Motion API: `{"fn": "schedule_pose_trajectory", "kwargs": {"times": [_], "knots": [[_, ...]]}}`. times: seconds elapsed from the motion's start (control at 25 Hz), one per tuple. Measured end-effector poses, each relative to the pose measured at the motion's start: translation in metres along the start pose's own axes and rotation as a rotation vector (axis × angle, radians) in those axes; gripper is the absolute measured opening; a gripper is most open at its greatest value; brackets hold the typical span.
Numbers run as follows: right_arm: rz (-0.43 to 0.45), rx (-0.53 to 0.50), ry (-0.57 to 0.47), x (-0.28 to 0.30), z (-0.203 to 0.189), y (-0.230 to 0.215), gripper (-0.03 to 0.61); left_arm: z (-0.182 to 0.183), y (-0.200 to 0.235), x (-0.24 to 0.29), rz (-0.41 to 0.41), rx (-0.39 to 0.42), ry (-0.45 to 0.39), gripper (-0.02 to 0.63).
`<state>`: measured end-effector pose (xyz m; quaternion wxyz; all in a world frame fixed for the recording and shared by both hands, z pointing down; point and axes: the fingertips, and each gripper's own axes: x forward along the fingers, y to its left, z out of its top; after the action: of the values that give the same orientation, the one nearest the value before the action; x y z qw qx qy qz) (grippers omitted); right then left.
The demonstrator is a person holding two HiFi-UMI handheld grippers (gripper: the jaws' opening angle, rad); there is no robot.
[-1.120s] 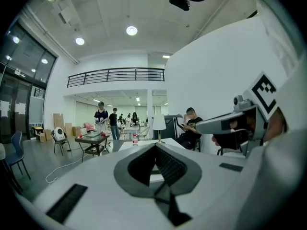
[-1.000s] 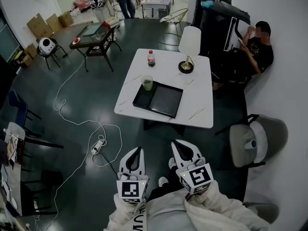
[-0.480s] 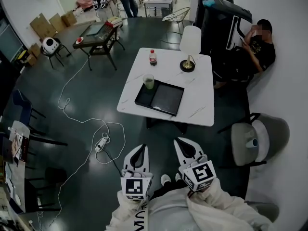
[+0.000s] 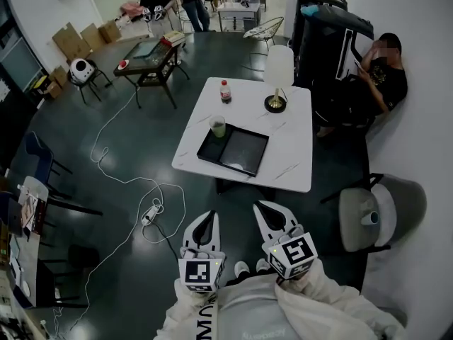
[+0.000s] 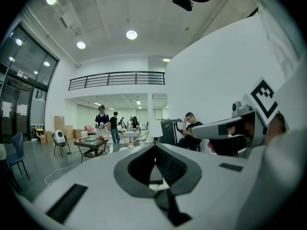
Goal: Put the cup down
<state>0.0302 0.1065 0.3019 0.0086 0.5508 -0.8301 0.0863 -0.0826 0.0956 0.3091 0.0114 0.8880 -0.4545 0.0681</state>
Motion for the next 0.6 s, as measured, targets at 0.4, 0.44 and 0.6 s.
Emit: {"fn": "schedule_pose_trajectory", "kwargs": {"times": [0.4,0.44,0.6], "knots": [[0.014,0.032,-0.01,-0.015,0.005,-0.026,0.005,0.016,-0.037,0.017,-0.018,0.04,-0.001,0.011],[0.015,0.032,-0.011,-0.016,0.005,-0.028,0.006,0.016,-0.04,0.019,-0.019,0.045,0.0,0.011],[0.018,0.034,-0.014,-0.017,0.006,-0.031,0.006,0.021,-0.043,0.022,-0.014,0.055,-0.005,0.011]]}}
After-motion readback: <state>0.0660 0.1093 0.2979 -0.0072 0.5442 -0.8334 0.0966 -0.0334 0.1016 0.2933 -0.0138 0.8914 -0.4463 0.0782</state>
